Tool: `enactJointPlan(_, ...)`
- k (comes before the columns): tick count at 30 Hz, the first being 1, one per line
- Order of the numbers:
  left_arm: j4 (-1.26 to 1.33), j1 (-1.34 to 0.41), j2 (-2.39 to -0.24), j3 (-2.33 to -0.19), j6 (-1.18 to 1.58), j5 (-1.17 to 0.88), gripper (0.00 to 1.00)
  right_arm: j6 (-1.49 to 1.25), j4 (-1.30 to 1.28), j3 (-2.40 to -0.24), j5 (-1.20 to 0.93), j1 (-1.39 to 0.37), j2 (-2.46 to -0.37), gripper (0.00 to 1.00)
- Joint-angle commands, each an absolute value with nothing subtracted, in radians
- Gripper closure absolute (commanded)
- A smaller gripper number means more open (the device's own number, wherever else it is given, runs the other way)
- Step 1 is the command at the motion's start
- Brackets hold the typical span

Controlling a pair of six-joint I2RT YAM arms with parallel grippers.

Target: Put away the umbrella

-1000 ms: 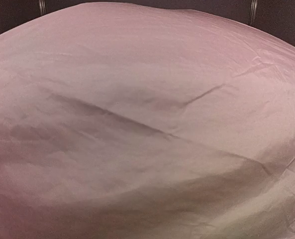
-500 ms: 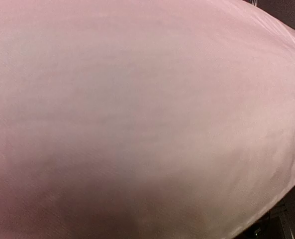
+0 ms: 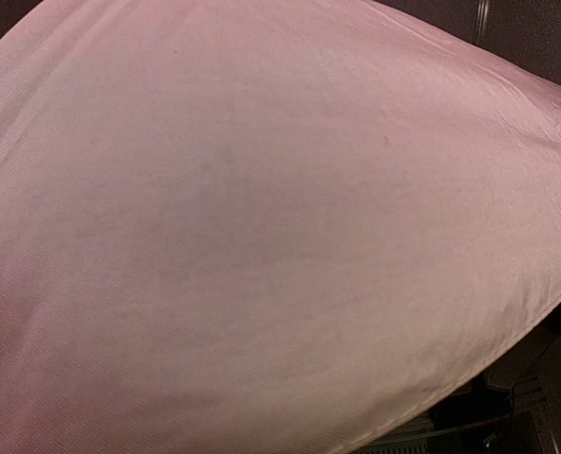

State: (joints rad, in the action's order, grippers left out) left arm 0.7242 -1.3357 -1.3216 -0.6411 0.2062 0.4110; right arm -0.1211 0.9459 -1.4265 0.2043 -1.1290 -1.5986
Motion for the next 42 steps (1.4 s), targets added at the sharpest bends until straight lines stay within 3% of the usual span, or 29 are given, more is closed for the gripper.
enactJointPlan(1, 0.782, -1.355, -1.325, -0.687, 0.117, 0.458, 1.00, -0.126, 0.946, -1.461, 0.237, -1.113, -1.628, 0.35)
enactJointPlan(7, 0.830, -1.381, -1.318, -0.666, 0.070, 0.491, 1.00, -0.204, 0.905, -1.443, 0.261, -1.073, -1.624, 0.33)
enactJointPlan(11, 0.828, -1.386, -1.332, -0.667, 0.063, 0.506, 1.00, -0.182, 0.939, -1.436, 0.276, -1.072, -1.632, 0.46)
enactJointPlan(22, 0.816, -1.385, -1.349, -0.666, 0.076, 0.507, 1.00, -0.141, 0.932, -1.466, 0.279, -1.072, -1.649, 0.55)
enactJointPlan(26, 0.816, -1.385, -1.354, -0.666, 0.078, 0.506, 1.00, -0.135, 0.936, -1.469, 0.273, -1.072, -1.641, 0.70)
enactJointPlan(30, 0.815, -1.385, -1.361, -0.666, 0.080, 0.512, 1.00, -0.124, 0.938, -1.472, 0.270, -1.074, -1.636, 0.72)
enactJointPlan(35, 0.817, -1.385, -1.356, -0.666, 0.080, 0.510, 1.00, -0.130, 0.932, -1.463, 0.278, -1.074, -1.634, 1.00)
enactJointPlan(42, 0.833, -1.385, -1.340, -0.650, 0.083, 0.505, 1.00, -0.135, 0.904, -1.449, 0.259, -1.074, -1.625, 1.00)
